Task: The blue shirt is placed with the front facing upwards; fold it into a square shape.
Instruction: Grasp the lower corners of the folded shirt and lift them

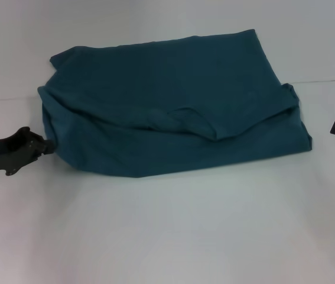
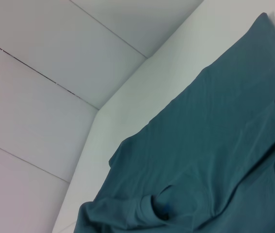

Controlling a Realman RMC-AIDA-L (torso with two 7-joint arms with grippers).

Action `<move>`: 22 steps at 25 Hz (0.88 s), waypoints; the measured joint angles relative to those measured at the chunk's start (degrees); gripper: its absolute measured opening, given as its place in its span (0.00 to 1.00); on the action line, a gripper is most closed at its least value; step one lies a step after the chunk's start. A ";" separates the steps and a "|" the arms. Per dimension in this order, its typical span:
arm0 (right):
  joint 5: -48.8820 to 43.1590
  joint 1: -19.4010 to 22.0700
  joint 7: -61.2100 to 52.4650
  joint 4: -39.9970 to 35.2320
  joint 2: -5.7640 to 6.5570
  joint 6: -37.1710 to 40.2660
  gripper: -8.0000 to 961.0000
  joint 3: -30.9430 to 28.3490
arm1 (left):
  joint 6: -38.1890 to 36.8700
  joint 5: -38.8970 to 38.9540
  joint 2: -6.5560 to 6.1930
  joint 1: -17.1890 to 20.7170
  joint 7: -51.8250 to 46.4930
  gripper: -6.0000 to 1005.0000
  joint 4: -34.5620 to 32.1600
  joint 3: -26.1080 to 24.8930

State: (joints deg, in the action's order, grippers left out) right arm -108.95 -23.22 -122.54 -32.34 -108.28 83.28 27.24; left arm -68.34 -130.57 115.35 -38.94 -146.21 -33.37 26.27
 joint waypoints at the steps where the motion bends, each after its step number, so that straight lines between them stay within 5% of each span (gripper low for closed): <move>1: -0.04 0.00 0.00 0.00 0.00 0.01 0.61 0.00 | -0.14 0.10 -0.04 0.10 0.15 0.00 0.00 -0.17; 9: -1.33 -0.02 0.13 -0.43 0.28 -0.43 0.61 0.46 | -0.57 0.54 -0.06 0.39 1.21 0.00 0.18 -0.32; 16: -13.79 -4.13 -5.25 -3.94 5.13 -1.65 0.61 0.59 | 0.23 0.22 0.11 -0.05 2.21 0.00 0.25 0.24; 22: -24.80 -9.57 -12.57 -9.48 5.34 -3.93 0.61 0.75 | 0.24 0.27 0.24 -0.07 3.26 0.00 0.29 0.23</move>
State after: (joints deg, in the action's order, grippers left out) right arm -133.75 -32.79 -135.11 -41.82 -102.94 79.35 27.99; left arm -68.10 -130.30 115.59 -39.02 -142.95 -33.08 26.51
